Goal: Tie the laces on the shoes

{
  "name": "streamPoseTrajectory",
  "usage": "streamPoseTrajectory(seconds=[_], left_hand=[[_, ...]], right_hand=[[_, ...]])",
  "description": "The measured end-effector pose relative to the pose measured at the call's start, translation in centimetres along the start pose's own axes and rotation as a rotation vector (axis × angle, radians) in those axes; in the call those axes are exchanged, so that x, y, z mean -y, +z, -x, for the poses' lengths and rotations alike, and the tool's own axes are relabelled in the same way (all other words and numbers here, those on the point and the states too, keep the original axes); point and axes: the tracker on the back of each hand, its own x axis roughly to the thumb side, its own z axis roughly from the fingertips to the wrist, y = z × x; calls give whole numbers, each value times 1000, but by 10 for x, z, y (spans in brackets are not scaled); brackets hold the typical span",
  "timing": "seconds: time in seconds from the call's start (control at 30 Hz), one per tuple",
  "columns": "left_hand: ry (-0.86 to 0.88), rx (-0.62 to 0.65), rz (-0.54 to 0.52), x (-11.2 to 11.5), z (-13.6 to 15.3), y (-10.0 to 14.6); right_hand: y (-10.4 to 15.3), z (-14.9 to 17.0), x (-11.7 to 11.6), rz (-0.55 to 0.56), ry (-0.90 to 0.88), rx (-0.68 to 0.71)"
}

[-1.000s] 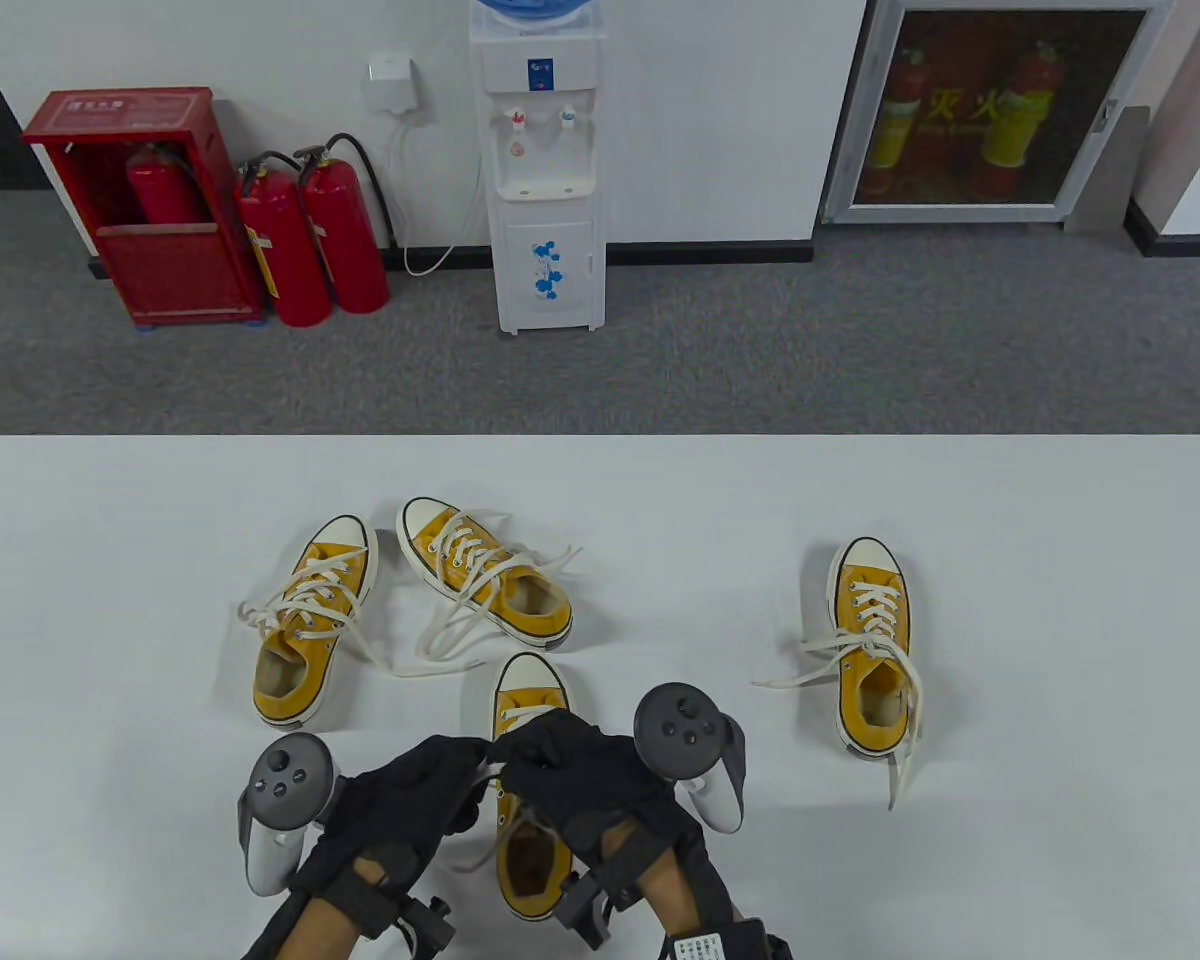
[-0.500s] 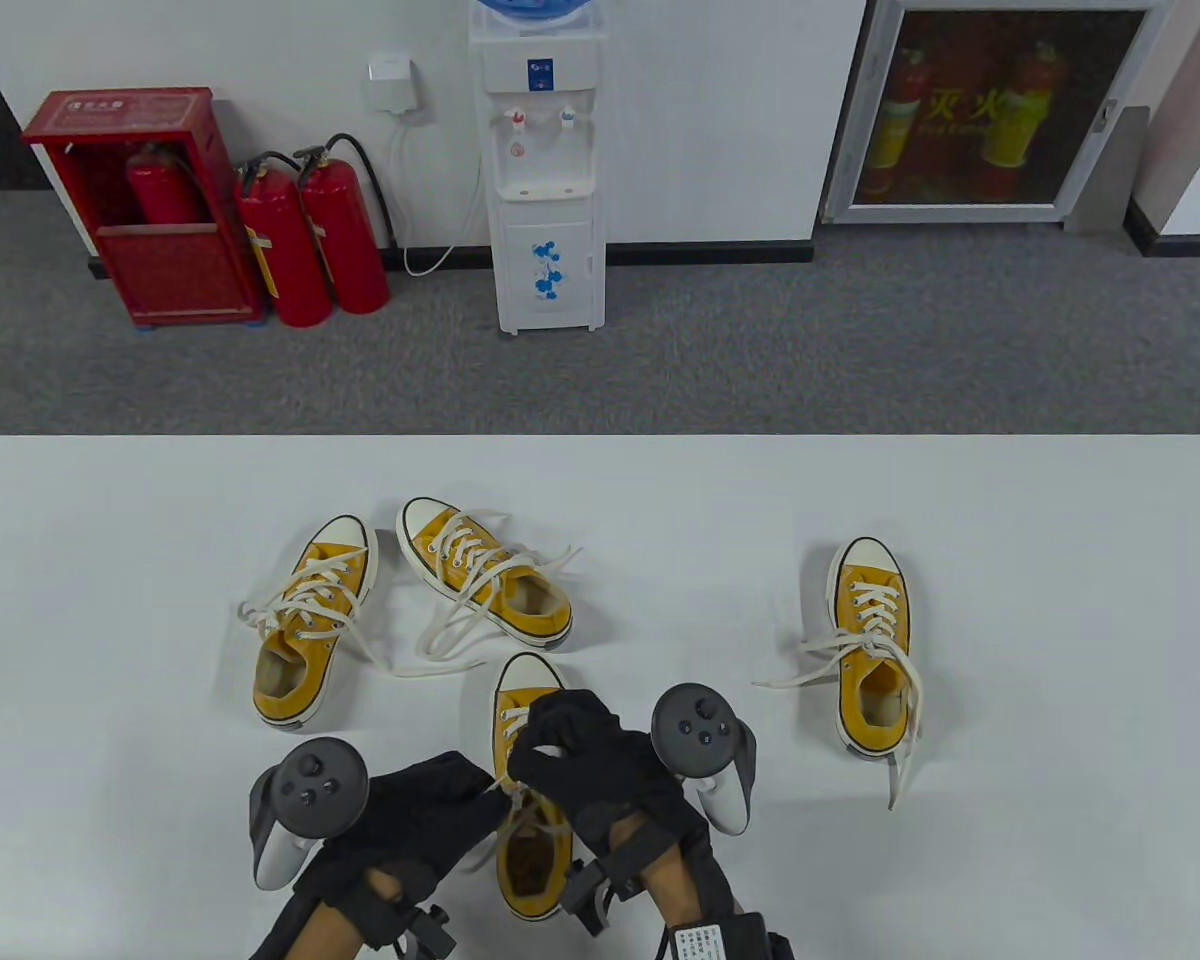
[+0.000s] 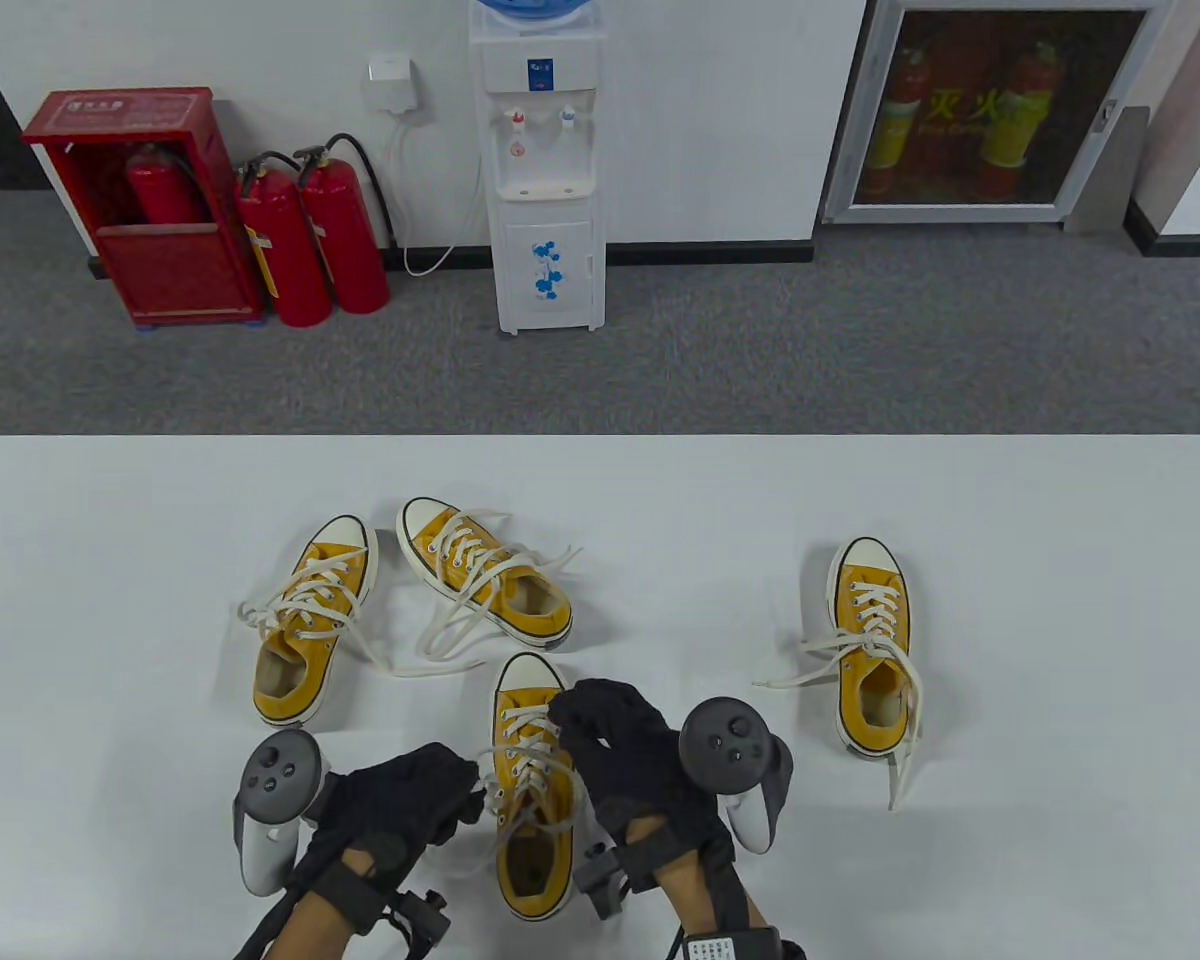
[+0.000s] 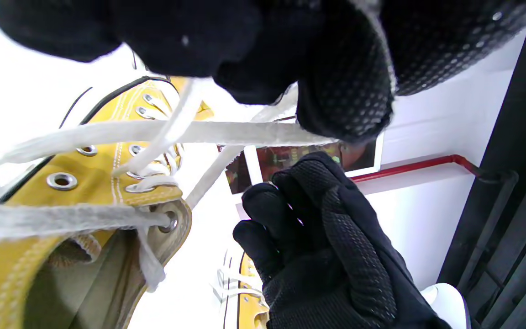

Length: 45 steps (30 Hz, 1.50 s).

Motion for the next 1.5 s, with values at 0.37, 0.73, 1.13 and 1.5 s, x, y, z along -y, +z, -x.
streamPoseTrajectory(seconds=[0.37,0.73,1.13,1.5], left_hand=[[-11,0,37,5,-2,-1],[-135,33,-17,-4,-8,2],[-489,82,-173,-25,-26,12],[-525,32,-297,-51,-28,19]], right_hand=[[9,-23,-39,-160,160,122],[6,-18,-26,-108,37,76],[10,-35,28,121,260,119],[31,-13,84,286,354,24]])
